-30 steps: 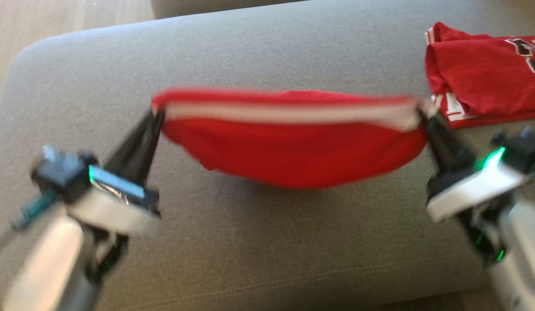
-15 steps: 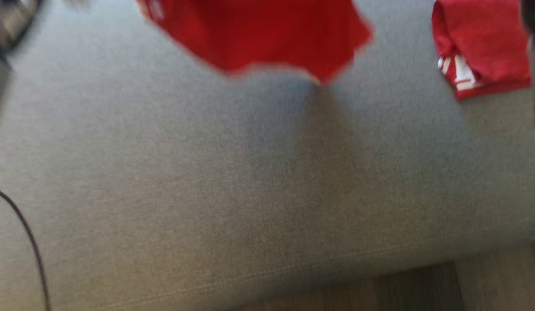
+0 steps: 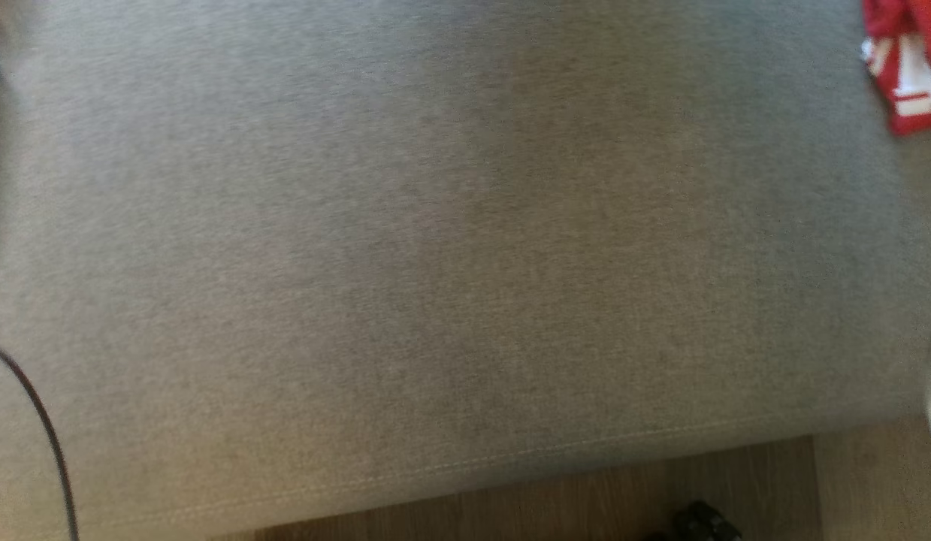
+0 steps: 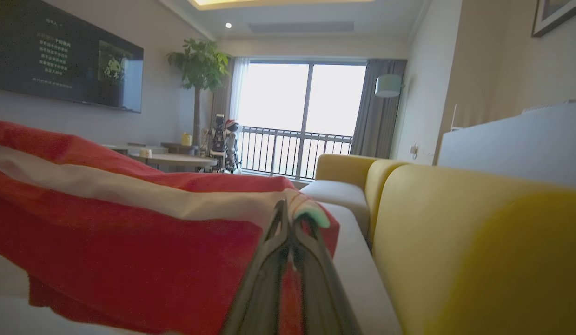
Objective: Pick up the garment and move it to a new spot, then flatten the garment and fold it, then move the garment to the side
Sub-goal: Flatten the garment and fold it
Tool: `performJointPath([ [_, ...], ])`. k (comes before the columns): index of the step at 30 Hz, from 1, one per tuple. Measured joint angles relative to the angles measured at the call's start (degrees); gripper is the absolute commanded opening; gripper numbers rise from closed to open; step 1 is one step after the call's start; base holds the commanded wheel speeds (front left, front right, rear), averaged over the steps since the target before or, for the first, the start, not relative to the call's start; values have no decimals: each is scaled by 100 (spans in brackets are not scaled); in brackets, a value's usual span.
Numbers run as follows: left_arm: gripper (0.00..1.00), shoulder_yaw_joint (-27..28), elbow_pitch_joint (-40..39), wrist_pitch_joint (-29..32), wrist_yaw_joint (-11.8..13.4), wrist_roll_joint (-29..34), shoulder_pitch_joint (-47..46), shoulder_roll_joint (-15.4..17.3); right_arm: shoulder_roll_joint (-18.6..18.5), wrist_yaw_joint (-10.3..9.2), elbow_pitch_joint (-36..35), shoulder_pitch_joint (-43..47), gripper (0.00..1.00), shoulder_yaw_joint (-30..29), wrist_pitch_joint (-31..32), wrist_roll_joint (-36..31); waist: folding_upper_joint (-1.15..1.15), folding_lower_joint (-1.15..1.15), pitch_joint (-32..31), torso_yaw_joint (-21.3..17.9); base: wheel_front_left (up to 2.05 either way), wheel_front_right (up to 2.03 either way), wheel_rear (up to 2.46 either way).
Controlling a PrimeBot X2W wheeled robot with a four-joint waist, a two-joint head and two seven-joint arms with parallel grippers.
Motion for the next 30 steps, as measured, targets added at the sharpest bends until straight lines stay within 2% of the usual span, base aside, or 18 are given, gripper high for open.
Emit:
performJointPath([
  [4,0,-203,-135,3,-188,-13,1674,23,-147,0,169,1547,0,517,9,336,0,-1,-93,144,0,0,0],
  [7,0,-338,-343,8,-236,21,2633,42,-403,0,233,2503,0,799,214,743,0,-1,-236,192,0,0,0],
  [12,0,-784,-637,8,-227,492,4121,203,-691,0,-88,3713,0,1330,792,1540,1,-2,-549,193,0,0,0],
  [15,0,-912,-647,9,-57,584,5028,249,-921,0,-394,4367,0,1393,1085,1931,1,-2,-773,181,0,0,0],
  [20,0,-910,-751,9,174,545,5971,369,-1173,0,-969,5361,0,1366,1407,2412,1,-2,-1178,149,0,0,0],
  [26,0,-801,-1261,10,490,369,6948,387,-1456,0,-1965,6587,0,943,1595,2766,1,-2,-1615,149,0,0,0],
  [30,0,-688,-2112,11,341,2,7582,236,-1486,0,-2573,7343,0,234,1516,2749,1,-2,-1811,208,0,0,0],
])
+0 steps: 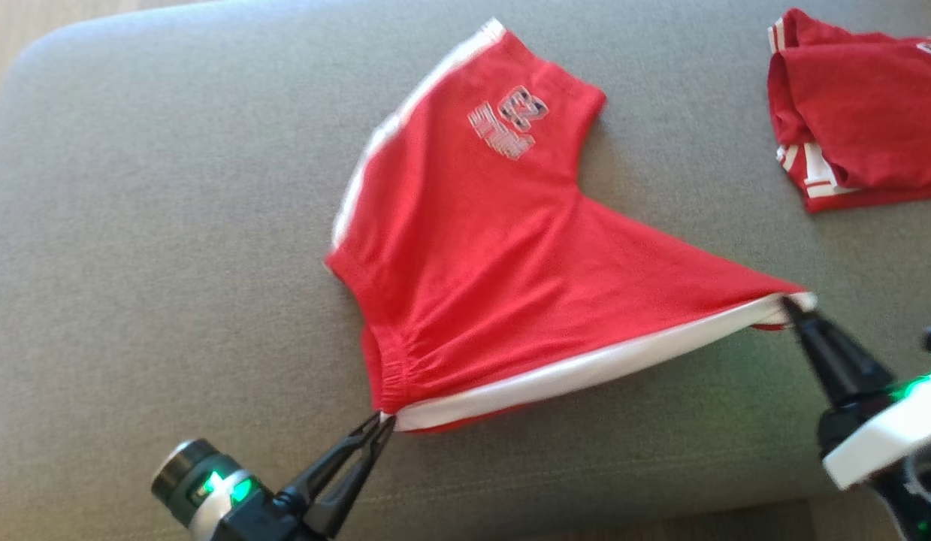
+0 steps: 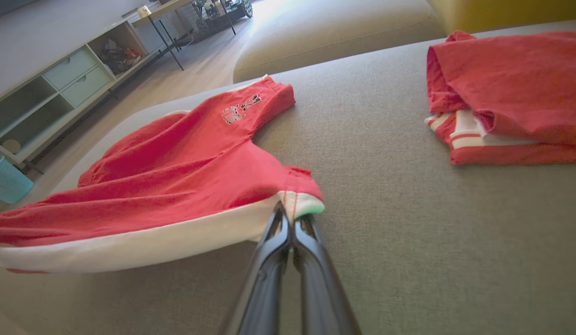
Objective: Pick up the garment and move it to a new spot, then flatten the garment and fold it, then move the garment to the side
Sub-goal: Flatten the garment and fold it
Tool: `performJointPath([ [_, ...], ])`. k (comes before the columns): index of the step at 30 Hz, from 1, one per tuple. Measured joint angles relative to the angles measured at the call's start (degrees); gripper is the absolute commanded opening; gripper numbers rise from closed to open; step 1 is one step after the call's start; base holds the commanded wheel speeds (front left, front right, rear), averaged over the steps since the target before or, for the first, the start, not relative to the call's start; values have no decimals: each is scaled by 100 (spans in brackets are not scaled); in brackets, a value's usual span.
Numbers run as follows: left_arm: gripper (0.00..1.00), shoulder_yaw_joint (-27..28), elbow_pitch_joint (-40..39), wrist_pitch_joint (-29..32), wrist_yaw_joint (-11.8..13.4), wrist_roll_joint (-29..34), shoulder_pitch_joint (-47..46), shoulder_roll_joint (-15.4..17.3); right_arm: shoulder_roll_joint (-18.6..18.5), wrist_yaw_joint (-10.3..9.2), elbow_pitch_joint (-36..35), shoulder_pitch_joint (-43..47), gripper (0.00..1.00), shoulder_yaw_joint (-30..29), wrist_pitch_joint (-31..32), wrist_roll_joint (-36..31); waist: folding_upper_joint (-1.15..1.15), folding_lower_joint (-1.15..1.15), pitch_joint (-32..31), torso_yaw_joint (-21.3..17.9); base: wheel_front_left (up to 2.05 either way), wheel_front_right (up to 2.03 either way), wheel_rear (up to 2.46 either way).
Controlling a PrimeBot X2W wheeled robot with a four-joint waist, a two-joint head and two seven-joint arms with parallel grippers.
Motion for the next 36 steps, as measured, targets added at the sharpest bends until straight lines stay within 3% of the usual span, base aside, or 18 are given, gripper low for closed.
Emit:
performJointPath([
  [1,0,53,-136,0,-53,-96,99,-60,43,0,-92,103,4,-179,-30,-21,0,0,-35,22,0,0,0],
  [3,0,189,-241,0,-202,-282,202,-180,174,0,-237,121,1,-408,-70,-85,0,0,-94,80,0,0,0],
  [8,0,502,-10,0,-498,-764,80,-628,332,-1,-119,-336,0,-267,200,-302,0,0,-206,274,0,0,0],
  [14,0,622,612,0,-615,-1213,-508,-1109,436,-1,762,-1882,0,141,298,-644,0,0,-178,517,0,0,0],
  [18,0,522,1128,26,-636,-1907,-872,-1389,337,0,1535,-2921,0,634,641,-731,0,0,-54,727,0,0,0],
  [23,0,11,1540,182,-636,-2850,-1578,-1541,181,0,2441,-4166,0,1169,1129,-677,0,0,200,1026,0,0,0],
  [29,0,-30,1891,141,-636,-3786,-2402,-1736,-11,0,3226,-5337,0,1658,1403,-515,0,0,541,1376,0,0,0],
  [36,0,-167,2480,102,-636,-4087,-2903,-1736,-62,0,3907,-6039,0,2343,1433,-341,0,0,884,1619,0,0,0],
])
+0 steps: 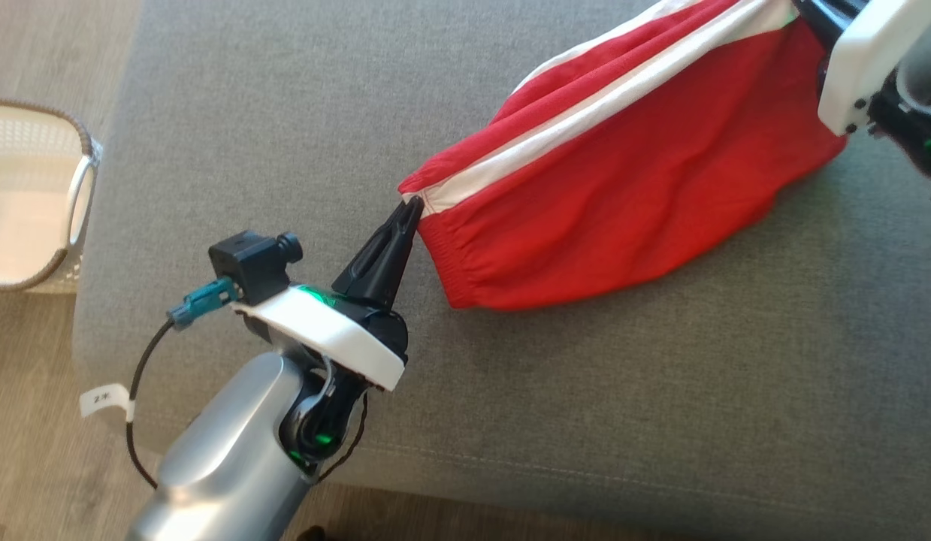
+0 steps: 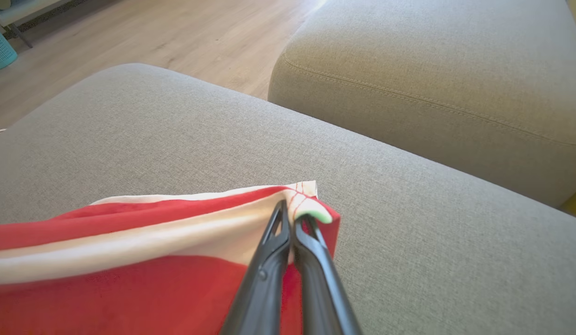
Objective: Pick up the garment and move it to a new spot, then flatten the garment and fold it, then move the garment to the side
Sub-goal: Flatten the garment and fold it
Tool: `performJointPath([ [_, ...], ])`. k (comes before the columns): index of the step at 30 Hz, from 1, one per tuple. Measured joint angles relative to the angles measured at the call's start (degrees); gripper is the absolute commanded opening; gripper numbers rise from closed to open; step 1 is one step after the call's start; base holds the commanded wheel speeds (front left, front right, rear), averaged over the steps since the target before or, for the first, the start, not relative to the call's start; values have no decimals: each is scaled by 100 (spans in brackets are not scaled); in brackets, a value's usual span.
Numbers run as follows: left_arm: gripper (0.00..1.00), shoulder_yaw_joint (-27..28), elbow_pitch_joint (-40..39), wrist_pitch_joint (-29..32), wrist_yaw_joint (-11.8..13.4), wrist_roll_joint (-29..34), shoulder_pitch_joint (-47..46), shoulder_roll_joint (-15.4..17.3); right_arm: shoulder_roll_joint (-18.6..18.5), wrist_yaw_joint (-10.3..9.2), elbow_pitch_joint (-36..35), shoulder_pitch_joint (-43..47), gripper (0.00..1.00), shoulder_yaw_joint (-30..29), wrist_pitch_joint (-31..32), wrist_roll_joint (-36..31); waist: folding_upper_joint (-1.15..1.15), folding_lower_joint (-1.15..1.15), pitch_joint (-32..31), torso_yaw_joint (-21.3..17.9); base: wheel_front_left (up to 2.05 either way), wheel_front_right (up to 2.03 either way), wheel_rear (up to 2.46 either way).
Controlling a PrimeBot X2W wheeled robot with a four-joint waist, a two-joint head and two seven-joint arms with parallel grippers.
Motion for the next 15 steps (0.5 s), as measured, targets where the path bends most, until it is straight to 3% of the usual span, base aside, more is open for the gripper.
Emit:
performJointPath([
  [7,0,-64,412,-40,-1,-105,-253,-125,10,0,655,-498,0,553,-419,57,0,0,174,35,0,0,0],
  [10,0,-1,581,-55,-1,-101,-387,-176,59,0,932,-661,15,745,-709,57,0,0,194,55,0,0,0],
  [12,0,16,706,-55,0,-52,-444,-229,116,0,1077,-761,34,936,-836,56,0,0,207,63,0,0,0],
  [14,0,20,788,-55,0,-31,-447,-289,176,0,1217,-825,43,1084,-969,67,0,0,223,70,0,0,0],
  [15,0,22,828,-55,-1,-12,-447,-310,198,0,1287,-848,78,1139,-1022,96,0,0,233,74,0,0,0],
])
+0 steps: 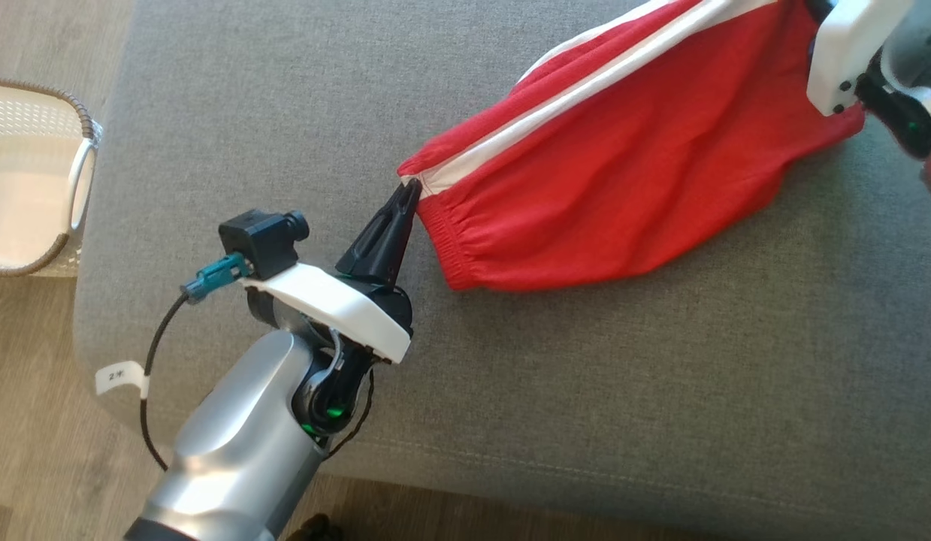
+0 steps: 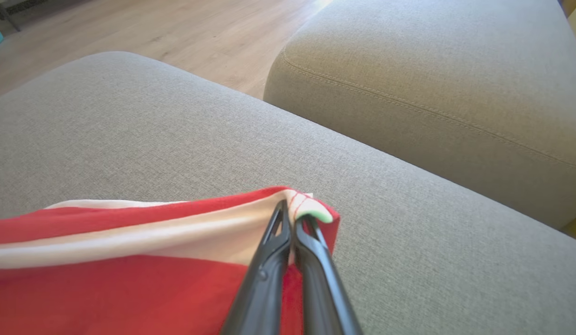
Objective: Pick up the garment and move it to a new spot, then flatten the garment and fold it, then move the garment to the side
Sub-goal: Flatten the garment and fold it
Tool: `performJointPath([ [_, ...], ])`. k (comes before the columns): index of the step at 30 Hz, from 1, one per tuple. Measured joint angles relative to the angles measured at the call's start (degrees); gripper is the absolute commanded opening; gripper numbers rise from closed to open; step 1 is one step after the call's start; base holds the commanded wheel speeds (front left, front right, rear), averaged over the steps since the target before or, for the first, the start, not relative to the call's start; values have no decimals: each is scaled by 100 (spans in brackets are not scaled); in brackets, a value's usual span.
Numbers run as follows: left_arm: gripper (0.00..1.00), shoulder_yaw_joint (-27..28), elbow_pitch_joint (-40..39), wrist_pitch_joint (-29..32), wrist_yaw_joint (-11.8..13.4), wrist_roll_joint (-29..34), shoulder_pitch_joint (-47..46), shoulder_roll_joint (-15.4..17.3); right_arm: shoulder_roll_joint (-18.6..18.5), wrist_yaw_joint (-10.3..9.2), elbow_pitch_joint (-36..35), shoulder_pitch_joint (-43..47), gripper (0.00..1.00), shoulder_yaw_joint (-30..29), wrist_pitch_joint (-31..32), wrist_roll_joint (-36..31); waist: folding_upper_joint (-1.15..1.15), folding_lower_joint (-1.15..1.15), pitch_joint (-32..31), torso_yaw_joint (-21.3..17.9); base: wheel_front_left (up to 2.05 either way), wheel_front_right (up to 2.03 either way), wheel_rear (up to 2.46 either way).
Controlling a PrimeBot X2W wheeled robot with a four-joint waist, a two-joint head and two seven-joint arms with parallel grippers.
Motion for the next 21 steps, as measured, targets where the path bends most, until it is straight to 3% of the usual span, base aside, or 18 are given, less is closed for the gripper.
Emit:
performJointPath([
  [1,0,10,51,-1,0,2,0,-14,14,0,76,-30,100,46,-91,37,0,0,13,3,0,0,0],
  [2,33,24,92,0,1,16,0,-20,24,0,145,-65,100,88,-193,73,0,0,24,2,0,0,0],
  [3,85,68,125,0,1,49,0,-37,34,0,197,-89,100,109,-313,99,0,0,30,-1,0,0,0],
  [4,100,145,147,-1,1,86,0,-63,42,0,236,-106,100,140,-425,135,0,0,30,-6,0,0,0],
  [8,100,472,119,-7,10,387,3,-147,42,0,253,-163,100,304,-907,285,0,0,-18,-50,0,0,0],
  [11,100,844,-100,-7,149,746,52,-164,-13,0,233,-157,100,343,-1229,495,0,0,-99,-112,0,0,0],
  [15,100,1299,-595,-8,433,1370,298,-168,-101,0,74,-33,100,446,-1294,764,0,0,-202,-199,0,0,0],
  [21,100,1818,-1850,-8,1169,3127,1310,-208,-301,0,-230,868,100,702,-887,1426,0,0,-396,-343,0,0,0],
])
